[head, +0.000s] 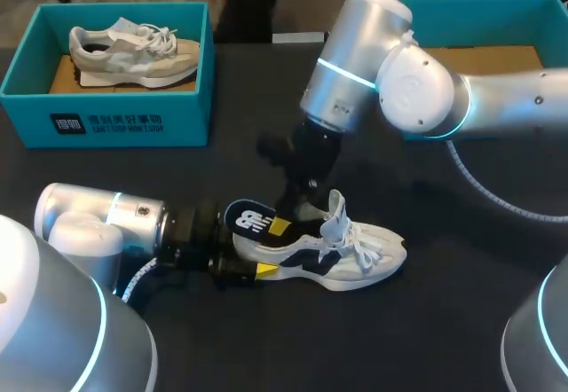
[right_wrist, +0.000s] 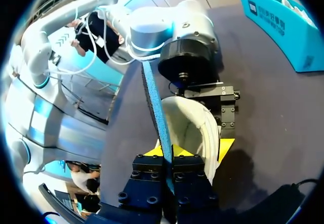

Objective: Take the shoe out of the shoebox, open the shoe tongue, remove and reinsert the insole, then place the shoe into the shoebox

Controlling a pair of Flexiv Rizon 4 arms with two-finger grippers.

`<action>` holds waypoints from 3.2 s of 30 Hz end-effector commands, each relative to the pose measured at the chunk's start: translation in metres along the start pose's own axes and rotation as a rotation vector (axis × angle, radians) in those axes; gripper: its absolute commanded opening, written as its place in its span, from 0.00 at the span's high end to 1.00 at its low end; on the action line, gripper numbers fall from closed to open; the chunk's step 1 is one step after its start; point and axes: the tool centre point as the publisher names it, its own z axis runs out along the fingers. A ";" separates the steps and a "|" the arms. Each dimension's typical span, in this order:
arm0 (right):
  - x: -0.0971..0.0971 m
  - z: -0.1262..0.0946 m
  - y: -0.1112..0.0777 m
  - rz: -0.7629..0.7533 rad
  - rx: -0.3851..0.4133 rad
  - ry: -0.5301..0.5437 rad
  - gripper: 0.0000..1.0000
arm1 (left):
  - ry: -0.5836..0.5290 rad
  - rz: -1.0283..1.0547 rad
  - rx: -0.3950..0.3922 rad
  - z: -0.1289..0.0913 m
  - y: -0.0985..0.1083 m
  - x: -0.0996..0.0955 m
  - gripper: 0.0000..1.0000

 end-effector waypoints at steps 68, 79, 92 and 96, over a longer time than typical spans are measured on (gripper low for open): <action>0.119 -0.216 0.089 -0.224 -0.384 -0.131 1.00 | -0.001 0.000 0.000 0.001 0.006 -0.003 1.00; 0.131 -0.224 0.087 -0.126 -0.454 -0.141 1.00 | -0.001 0.000 0.000 0.001 0.006 -0.003 1.00; 0.144 -0.233 0.089 -0.172 -0.465 -0.167 1.00 | -0.001 0.000 0.000 0.001 0.006 -0.003 1.00; 0.169 -0.235 0.081 -0.222 -0.516 -0.163 1.00 | -0.001 0.000 0.000 0.001 0.006 -0.003 1.00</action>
